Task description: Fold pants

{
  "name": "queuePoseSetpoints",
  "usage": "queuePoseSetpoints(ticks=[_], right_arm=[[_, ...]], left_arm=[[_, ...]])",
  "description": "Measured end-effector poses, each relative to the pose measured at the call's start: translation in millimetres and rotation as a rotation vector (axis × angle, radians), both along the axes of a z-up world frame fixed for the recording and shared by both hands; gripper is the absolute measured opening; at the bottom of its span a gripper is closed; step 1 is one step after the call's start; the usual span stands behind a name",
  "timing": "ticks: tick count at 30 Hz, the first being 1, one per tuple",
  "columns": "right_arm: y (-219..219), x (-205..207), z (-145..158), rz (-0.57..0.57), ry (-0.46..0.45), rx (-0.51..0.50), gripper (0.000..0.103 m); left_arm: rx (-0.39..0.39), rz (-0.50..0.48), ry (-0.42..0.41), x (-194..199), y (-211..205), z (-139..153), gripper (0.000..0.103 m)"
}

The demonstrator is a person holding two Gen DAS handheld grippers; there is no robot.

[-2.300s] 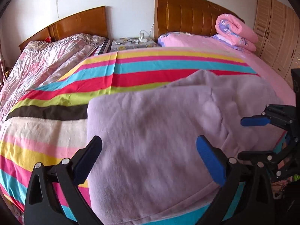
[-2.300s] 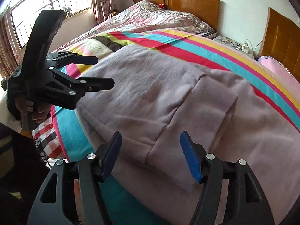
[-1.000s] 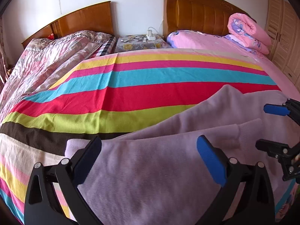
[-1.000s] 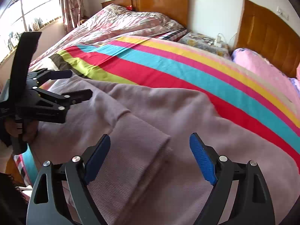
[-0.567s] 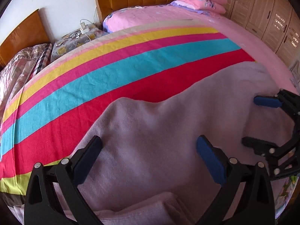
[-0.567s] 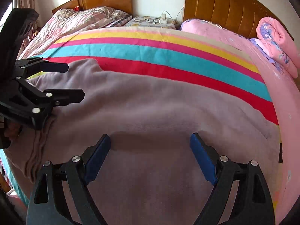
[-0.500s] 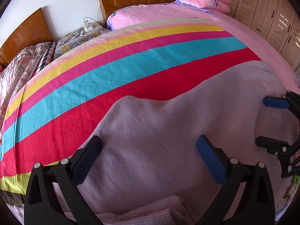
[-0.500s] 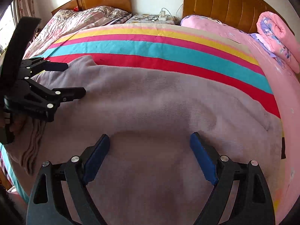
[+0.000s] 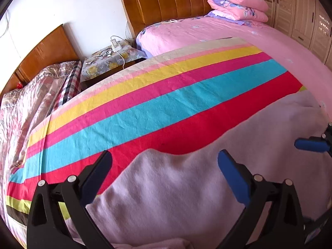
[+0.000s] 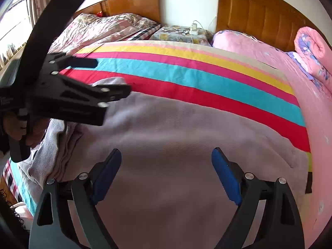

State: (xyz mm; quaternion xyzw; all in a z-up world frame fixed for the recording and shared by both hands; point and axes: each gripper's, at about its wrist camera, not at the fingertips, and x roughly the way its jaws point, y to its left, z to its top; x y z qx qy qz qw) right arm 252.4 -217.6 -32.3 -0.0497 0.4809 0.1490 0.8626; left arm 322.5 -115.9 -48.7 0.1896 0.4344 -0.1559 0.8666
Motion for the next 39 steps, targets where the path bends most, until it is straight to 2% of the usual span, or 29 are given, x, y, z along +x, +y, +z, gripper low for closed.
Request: queuePoseSetpoints(ticks=[2, 3, 4, 7, 9, 11, 13, 15, 17, 19, 22, 24, 26, 28, 29, 33, 35, 39], right_arm=[[7.8, 2.3, -16.2, 0.009, 0.041, -0.071, 0.087], [4.3, -0.4, -18.9, 0.001, 0.044, -0.052, 0.088], [-0.7, -3.6, -18.8, -0.01, 0.059, -0.023, 0.088], [-13.2, -25.4, -13.6, -0.028, 0.077, -0.031, 0.088], [-16.9, -43.7, -6.4, -0.057, 0.068, -0.037, 0.088], [-15.2, -61.8, 5.5, -0.076, 0.035, 0.007, 0.088], [-4.7, -76.3, 11.4, -0.061, 0.011, 0.071, 0.088], [16.6, -89.3, 6.8, -0.013, -0.005, 0.071, 0.088], [36.0, -101.5, -12.7, 0.045, 0.054, 0.03, 0.091], [46.3, -124.3, -17.1, 0.071, -0.034, -0.056, 0.092], [36.5, -135.3, -12.1, 0.044, -0.019, -0.003, 0.092], [34.0, -137.5, -7.6, 0.043, 0.004, -0.008, 0.092], [33.5, -140.2, -4.0, 0.028, 0.014, -0.011, 0.092], [31.9, -140.7, 3.3, 0.004, -0.008, -0.018, 0.092], [33.8, -140.8, 9.2, -0.001, -0.038, -0.008, 0.092], [68.3, -136.9, 35.9, 0.098, -0.136, 0.115, 0.092], [107.6, -129.9, 38.7, 0.189, -0.15, 0.103, 0.092], [179.0, -120.1, 31.0, 0.308, -0.19, 0.019, 0.092]], left_arm=[[0.025, 0.034, 0.031, 15.8, -2.4, -17.5, 0.101], [0.024, 0.05, 0.043, 20.8, 0.6, -25.6, 0.102], [-0.02, 0.059, 0.04, 22.6, 6.2, -25.7, 0.102], [-0.044, 0.083, 0.052, 26.9, 13.4, -25.6, 0.102], [-0.042, 0.089, 0.039, 25.4, 13.7, -26.2, 0.102], [-0.018, 0.091, 0.009, 21.4, 9.7, -26.9, 0.102], [0.008, 0.091, -0.021, 17.5, 5.8, -27.4, 0.102], [0.017, 0.09, -0.031, 16.5, 3.9, -27.3, 0.102], [-0.007, 0.094, -0.014, 17.2, 8.4, -27.1, 0.102], [-0.04, 0.108, -0.001, 19.5, 13.3, -25.7, 0.102], [-0.137, 0.099, 0.007, 16.3, 27.6, -14.5, 0.101], [-0.201, 0.121, -0.024, 1.3, 46.1, 7.6, 0.101], [-0.305, 0.113, -0.038, -24.2, 77.6, 35.3, 0.101], [-0.388, 0.104, -0.046, -56.1, 117.0, 56.4, 0.101], [-0.394, 0.121, -0.057, -72.5, 137.5, 61.9, 0.101], [-0.305, 0.226, -0.112, -141.7, 213.0, 59.2, 0.101], [-0.242, 0.29, -0.119, -170.7, 243.0, 46.4, 0.101], [-0.196, 0.379, -0.079, -203.5, 283.0, 16.5, 0.101]])
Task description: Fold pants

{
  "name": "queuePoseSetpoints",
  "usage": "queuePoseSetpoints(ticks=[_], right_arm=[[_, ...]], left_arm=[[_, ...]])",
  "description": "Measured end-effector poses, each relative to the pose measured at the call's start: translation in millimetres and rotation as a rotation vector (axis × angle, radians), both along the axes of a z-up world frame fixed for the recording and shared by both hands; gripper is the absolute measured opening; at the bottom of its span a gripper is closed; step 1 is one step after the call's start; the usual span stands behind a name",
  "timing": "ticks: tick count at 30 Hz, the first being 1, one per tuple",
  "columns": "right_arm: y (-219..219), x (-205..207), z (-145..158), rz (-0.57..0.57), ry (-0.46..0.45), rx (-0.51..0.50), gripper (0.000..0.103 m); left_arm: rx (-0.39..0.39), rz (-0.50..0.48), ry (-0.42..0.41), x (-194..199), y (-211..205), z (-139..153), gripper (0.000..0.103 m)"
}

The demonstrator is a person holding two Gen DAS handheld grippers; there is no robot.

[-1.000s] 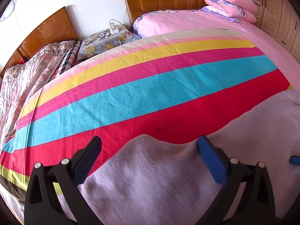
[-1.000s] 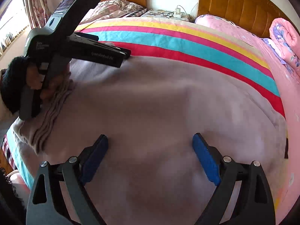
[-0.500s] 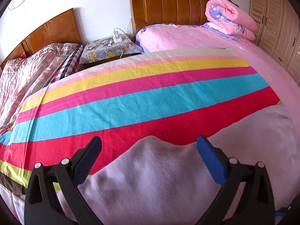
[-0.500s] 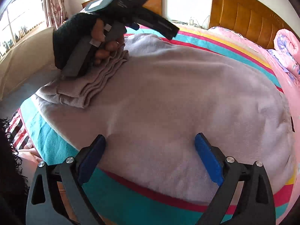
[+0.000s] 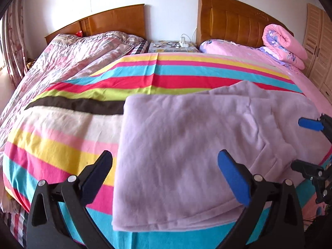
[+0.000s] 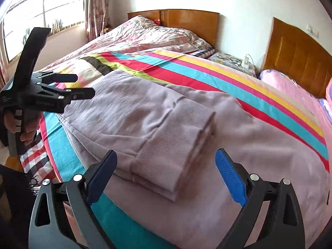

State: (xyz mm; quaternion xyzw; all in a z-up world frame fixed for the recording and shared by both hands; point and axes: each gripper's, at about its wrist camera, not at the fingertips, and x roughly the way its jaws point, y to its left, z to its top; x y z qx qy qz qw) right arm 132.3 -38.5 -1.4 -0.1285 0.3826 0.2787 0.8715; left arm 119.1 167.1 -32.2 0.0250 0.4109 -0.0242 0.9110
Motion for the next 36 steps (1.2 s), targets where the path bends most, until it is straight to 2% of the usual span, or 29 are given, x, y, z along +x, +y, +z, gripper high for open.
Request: queuePoseSetpoints(ticks=[2, 4, 6, 9, 13, 16, 18, 20, 22, 24, 25, 27, 28, 31, 33, 36], right_arm=[[20.9, 5.3, -14.6, 0.015, 0.007, -0.053, 0.092], [26.6, 9.9, -36.5, 0.015, 0.057, -0.12, 0.092], [12.2, 6.0, -42.3, -0.012, 0.094, -0.052, 0.093], [-4.7, -1.3, -45.1, -0.056, 0.134, -0.069, 0.093], [-35.6, -7.0, -43.7, -0.155, 0.164, 0.015, 0.093], [-50.7, -6.2, -28.7, -0.203, 0.142, 0.097, 0.093], [-49.9, -3.3, -17.9, -0.197, 0.113, 0.142, 0.093], [-39.0, 0.1, -16.7, -0.168, 0.094, 0.136, 0.094], [-23.1, 2.8, -29.9, -0.138, 0.107, 0.068, 0.094], [-11.7, 4.1, -55.3, -0.112, 0.178, -0.04, 0.095], [-12.4, -3.8, -53.7, -0.09, 0.114, -0.029, 0.096], [-20.3, -5.9, -51.8, -0.089, 0.148, -0.011, 0.096], [-28.9, -6.4, -48.0, -0.105, 0.157, 0.013, 0.096], [-71.8, -15.5, -30.2, -0.216, 0.107, 0.091, 0.096], [-109.8, -26.6, -20.6, -0.343, 0.046, 0.13, 0.096], [-169.8, -49.4, -18.1, -0.566, -0.021, 0.153, 0.096]], left_arm=[[0.024, 0.013, 0.036, -5.9, 8.3, -16.6, 0.101], [0.035, 0.021, 0.081, -5.2, 18.0, -33.3, 0.102], [-0.033, 0.021, 0.088, -5.7, 27.4, -39.7, 0.102], [-0.085, 0.02, 0.101, -5.5, 33.7, -44.8, 0.102], [-0.089, 0.018, 0.092, -7.3, 33.7, -45.7, 0.102], [-0.093, 0.025, 0.089, -7.8, 33.2, -45.5, 0.102], [-0.092, 0.027, 0.087, -7.2, 30.5, -44.4, 0.102], [-0.092, 0.031, 0.089, -7.3, 30.4, -44.2, 0.102], [-0.09, 0.036, 0.09, -7.1, 29.0, -43.9, 0.102], [-0.072, 0.04, 0.097, -5.5, 26.1, -41.5, 0.102], [-0.044, 0.042, 0.101, -4.6, 22.8, -37.6, 0.102], [0.039, 0.056, 0.072, -3.8, 13.9, -19.0, 0.101], [0.047, 0.046, 0.033, -4.0, 9.9, -3.9, 0.101], [-0.017, -0.022, -0.098, 1.6, -7.3, 45.1, 0.101], [-0.023, -0.083, -0.149, 14.8, -29.8, 61.3, 0.102], [0.012, -0.173, -0.118, 45.0, -73.5, 55.1, 0.102]])
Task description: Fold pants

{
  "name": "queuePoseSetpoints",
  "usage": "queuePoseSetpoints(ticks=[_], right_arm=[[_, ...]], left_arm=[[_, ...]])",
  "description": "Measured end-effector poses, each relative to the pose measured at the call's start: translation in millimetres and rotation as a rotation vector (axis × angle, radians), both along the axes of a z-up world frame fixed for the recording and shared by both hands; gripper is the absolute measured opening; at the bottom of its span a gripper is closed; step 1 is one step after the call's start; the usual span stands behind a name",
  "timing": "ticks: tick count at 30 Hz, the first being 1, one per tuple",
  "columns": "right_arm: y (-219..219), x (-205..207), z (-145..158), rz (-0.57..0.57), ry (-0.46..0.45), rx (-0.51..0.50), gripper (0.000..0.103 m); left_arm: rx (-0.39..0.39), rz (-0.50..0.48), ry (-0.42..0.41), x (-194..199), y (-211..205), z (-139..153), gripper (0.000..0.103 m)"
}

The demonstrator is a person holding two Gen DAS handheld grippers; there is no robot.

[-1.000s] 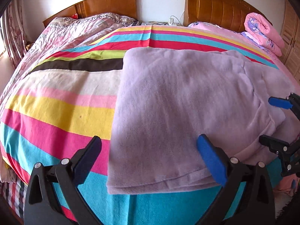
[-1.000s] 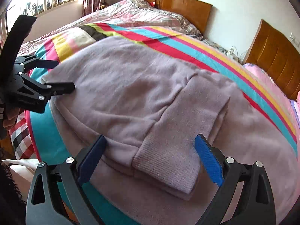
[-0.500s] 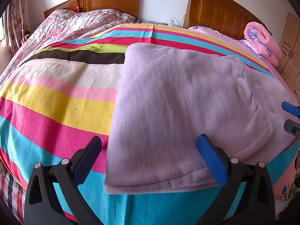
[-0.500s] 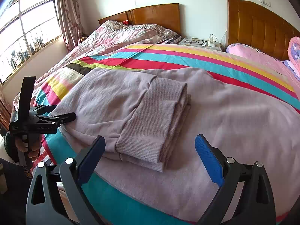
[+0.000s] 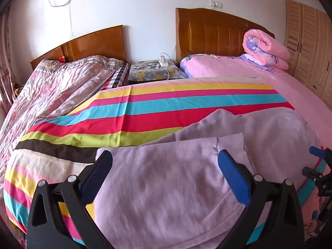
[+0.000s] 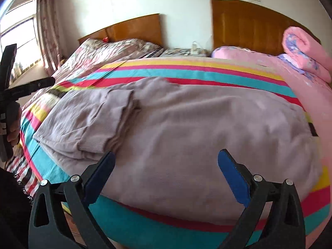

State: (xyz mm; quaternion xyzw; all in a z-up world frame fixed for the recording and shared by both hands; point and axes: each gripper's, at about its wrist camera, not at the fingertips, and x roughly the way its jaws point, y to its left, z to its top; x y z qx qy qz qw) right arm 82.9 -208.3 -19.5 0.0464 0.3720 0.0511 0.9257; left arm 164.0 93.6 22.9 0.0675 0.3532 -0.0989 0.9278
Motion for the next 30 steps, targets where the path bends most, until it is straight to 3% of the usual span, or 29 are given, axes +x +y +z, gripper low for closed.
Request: queuePoseSetpoints(ticks=[4, 8, 9, 11, 14, 16, 22, 25, 28, 30], right_arm=[[-74.1, -35.0, -11.7, -0.27, 0.003, -0.029, 0.096], [-120.7, -51.2, -30.0, -0.4, 0.056, -0.056, 0.096], [-130.6, -52.9, -33.7, -0.411, 0.058, -0.009, 0.096], [-154.3, -55.5, -39.1, -0.447, 0.036, 0.19, 0.096], [-173.2, -49.3, -46.3, -0.447, -0.002, 0.466, 0.096], [-171.7, -36.5, -48.7, -0.411, 0.0, 0.548, 0.096], [-153.2, -1.3, -58.4, -0.375, 0.141, 0.549, 0.094], [-148.8, -0.2, -58.1, -0.35, 0.21, 0.596, 0.086], [-148.7, 0.0, -59.6, -0.349, 0.231, 0.588, 0.079], [-153.8, 1.2, -61.8, -0.397, 0.217, 0.634, 0.078]], left_arm=[[0.05, -0.075, 0.073, 24.3, -44.5, -33.9, 0.102], [0.103, -0.046, 0.158, 36.0, -49.5, -79.0, 0.102], [0.075, -0.043, 0.188, 39.8, -44.4, -88.9, 0.102], [-0.034, -0.046, 0.197, 42.9, -28.2, -95.5, 0.102], [-0.002, -0.045, 0.197, 45.3, -34.2, -98.9, 0.102], [0.03, -0.038, 0.18, 44.5, -39.6, -99.4, 0.102], [0.01, -0.037, 0.182, 45.0, -34.9, -98.1, 0.102], [0.004, -0.039, 0.183, 44.0, -33.4, -97.4, 0.102], [0.0, -0.04, 0.184, 43.1, -31.9, -97.4, 0.102], [-0.001, -0.041, 0.184, 43.0, -32.0, -97.3, 0.102]])
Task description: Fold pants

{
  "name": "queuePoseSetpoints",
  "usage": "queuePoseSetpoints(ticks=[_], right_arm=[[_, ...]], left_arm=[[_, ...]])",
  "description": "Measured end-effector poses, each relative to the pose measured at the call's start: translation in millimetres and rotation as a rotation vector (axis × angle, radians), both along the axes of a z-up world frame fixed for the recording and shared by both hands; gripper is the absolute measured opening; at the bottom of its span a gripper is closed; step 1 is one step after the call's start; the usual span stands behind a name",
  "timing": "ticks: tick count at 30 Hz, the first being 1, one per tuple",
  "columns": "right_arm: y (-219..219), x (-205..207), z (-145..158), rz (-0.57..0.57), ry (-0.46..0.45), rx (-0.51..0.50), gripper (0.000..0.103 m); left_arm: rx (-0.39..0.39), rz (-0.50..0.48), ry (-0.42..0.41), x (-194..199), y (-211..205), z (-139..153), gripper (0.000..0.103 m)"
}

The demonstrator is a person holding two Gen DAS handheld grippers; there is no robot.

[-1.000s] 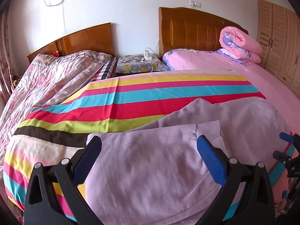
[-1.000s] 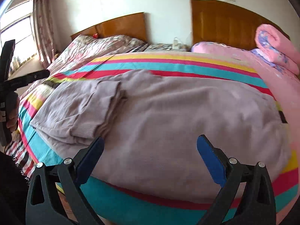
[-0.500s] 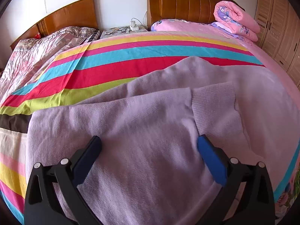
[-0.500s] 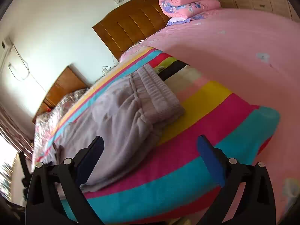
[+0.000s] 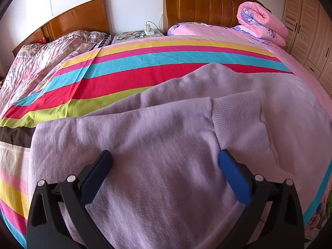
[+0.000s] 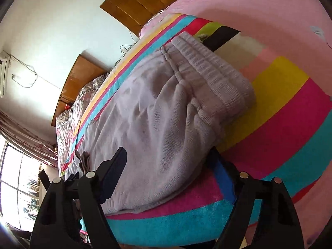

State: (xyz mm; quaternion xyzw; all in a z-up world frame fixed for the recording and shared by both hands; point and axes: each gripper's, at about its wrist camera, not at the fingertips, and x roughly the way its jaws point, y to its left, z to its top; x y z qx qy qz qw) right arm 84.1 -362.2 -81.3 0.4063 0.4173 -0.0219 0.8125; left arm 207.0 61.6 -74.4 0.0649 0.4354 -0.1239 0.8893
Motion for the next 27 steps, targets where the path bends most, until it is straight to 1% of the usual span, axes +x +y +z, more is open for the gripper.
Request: queuePoseSetpoints(ticks=[2, 3, 4, 5, 6, 7, 8, 9, 10, 11, 12, 13, 14, 16, 17, 18, 19, 20, 22, 23, 24, 26, 27], right_arm=[[-1.2, 5.0, -1.4, -0.035, -0.007, 0.005, 0.079], [2.7, 8.0, -0.4, -0.037, 0.002, -0.017, 0.079], [6.9, 10.2, 0.9, -0.039, 0.017, -0.045, 0.077], [9.1, 10.1, 1.2, -0.03, 0.029, -0.066, 0.053], [10.8, 8.2, -2.1, -0.027, 0.032, -0.053, 0.031], [8.3, 1.9, -4.8, -0.048, -0.007, -0.011, 0.026], [5.3, -4.6, -5.5, -0.071, -0.046, 0.019, 0.022], [4.5, -10.6, -4.9, -0.093, -0.068, 0.036, 0.021], [7.1, -14.6, 0.2, -0.107, -0.087, 0.028, 0.02], [12.7, -16.1, 8.9, -0.11, -0.107, -0.007, 0.02], [21.4, -16.4, 20.9, -0.108, -0.13, -0.058, 0.02], [31.1, -14.3, 34.7, -0.099, -0.158, -0.109, 0.02], [42.1, -11.8, 49.3, -0.083, -0.189, -0.166, 0.02], [76.9, -4.1, 81.5, -0.023, -0.258, -0.299, 0.02], [97.8, 0.1, 97.0, 0.02, -0.294, -0.359, 0.02], [122.2, 4.4, 109.9, 0.07, -0.333, -0.413, 0.02], [147.3, 8.9, 120.4, 0.126, -0.368, -0.465, 0.02], [176.7, 13.8, 129.4, 0.194, -0.397, -0.529, 0.02], [242.8, 21.7, 138.5, 0.367, -0.447, -0.666, 0.02], [275.7, 20.8, 137.1, 0.469, -0.47, -0.711, 0.02], [309.2, 20.1, 132.4, 0.579, -0.492, -0.756, 0.02], [376.5, 12.6, 110.2, 0.822, -0.514, -0.85, 0.02], [405.4, 8.0, 92.6, 0.946, -0.501, -0.881, 0.02]], left_arm=[[0.0, 0.002, -0.001, 0.3, 0.4, 0.1, 0.102], [0.0, 0.005, -0.001, 0.6, 0.7, 0.2, 0.102], [0.001, 0.006, 0.001, 0.5, 0.5, 0.2, 0.102], [0.001, 0.003, 0.003, 0.0, 0.5, 0.9, 0.102], [-0.001, 0.003, 0.007, 0.1, 1.2, 1.8, 0.102], [0.0, 0.002, 0.017, -1.0, 0.2, 3.8, 0.102], [-0.002, 0.006, 0.023, -2.3, 1.3, 8.3, 0.102], [-0.017, 0.015, 0.009, -6.5, 3.9, 16.0, 0.102], [-0.036, 0.015, -0.02, -13.1, 5.7, 25.3, 0.102], [-0.038, 0.007, -0.048, -18.9, 7.5, 33.4, 0.102], [-0.019, -0.007, -0.067, -23.7, 7.6, 38.8, 0.102], [0.01, -0.031, -0.067, -27.7, 6.3, 40.5, 0.102], [0.037, -0.07, -0.041, -30.0, 4.1, 37.0, 0.102], [0.082, -0.13, 0.033, -33.3, 1.5, 18.1, 0.102], [0.098, -0.131, 0.061, -33.9, 3.5, 6.7, 0.102], [0.062, -0.123, 0.048, -36.0, 11.0, 5.5, 0.102], [0.015, -0.107, 0.044, -37.6, 20.9, 10.2, 0.101], [-0.046, -0.083, 0.02, -40.4, 34.6, 20.0, 0.101], [-0.194, -0.011, -0.077, -50.2, 74.3, 49.1, 0.101], [-0.253, 0.034, -0.112, -54.3, 96.1, 61.7, 0.102], [-0.294, 0.084, -0.134, -58.4, 117.9, 71.0, 0.102], [-0.329, 0.195, -0.156, -65.1, 159.1, 82.0, 0.102], [-0.34, 0.237, -0.155, -68.9, 176.8, 83.0, 0.102]])
